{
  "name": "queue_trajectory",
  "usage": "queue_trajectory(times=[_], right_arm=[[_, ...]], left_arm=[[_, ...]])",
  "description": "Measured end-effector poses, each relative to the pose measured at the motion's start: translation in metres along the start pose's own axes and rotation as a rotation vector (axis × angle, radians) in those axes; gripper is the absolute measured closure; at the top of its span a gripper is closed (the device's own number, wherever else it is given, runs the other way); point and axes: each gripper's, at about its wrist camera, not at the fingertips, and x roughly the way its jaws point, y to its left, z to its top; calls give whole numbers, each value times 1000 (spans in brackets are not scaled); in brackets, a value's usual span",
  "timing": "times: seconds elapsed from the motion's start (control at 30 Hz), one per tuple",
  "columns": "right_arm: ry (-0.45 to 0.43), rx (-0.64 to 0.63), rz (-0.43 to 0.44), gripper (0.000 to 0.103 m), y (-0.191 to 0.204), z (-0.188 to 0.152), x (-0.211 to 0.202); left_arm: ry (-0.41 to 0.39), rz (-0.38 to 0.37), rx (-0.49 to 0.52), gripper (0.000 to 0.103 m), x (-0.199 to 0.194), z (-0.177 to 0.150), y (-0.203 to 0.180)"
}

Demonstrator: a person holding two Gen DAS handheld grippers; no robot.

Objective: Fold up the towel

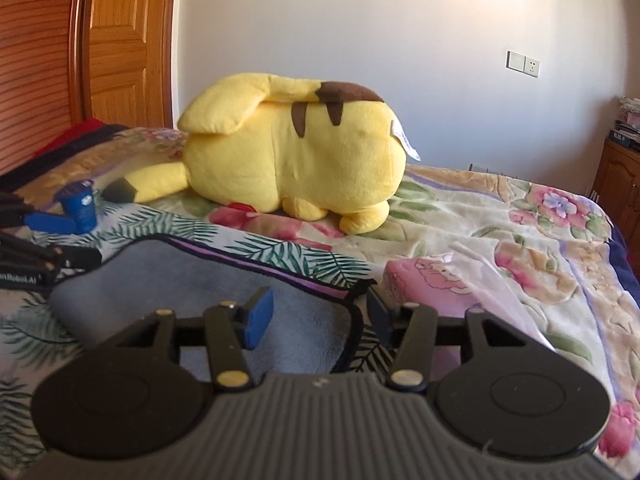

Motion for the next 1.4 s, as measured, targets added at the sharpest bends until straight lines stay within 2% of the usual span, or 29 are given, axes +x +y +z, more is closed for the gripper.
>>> queue_trajectory(times=[0.3,0.43,0.57,0.67,0.73,0.83,0.93,1.4], right_arm=[[-21,9,2,50,12,11,-47],[-31,30,7,50,16,13,-65],[-40,41,2,49,18,15,-81],[-43,51,-12,40,17,16,-92],[-54,59,-21,19,17,16,-99],[-68,69,-27,4,17,14,-109],[-60,85,-25,0,16,12,-115],[-71,91,-20,0,27,7,-162]], left_arm=[[-16,-1,-4,55,-51,6,-1],[-28,7,-17,39,-70,4,-2],[-26,4,-33,34,-86,1,-4],[-27,-4,-32,28,-100,-1,-8],[-30,-10,-32,24,-109,-3,-10],[-34,-15,-31,17,-120,-4,-14],[-33,-14,-24,16,-131,-5,-17],[-29,6,-9,16,-190,-10,-31]])
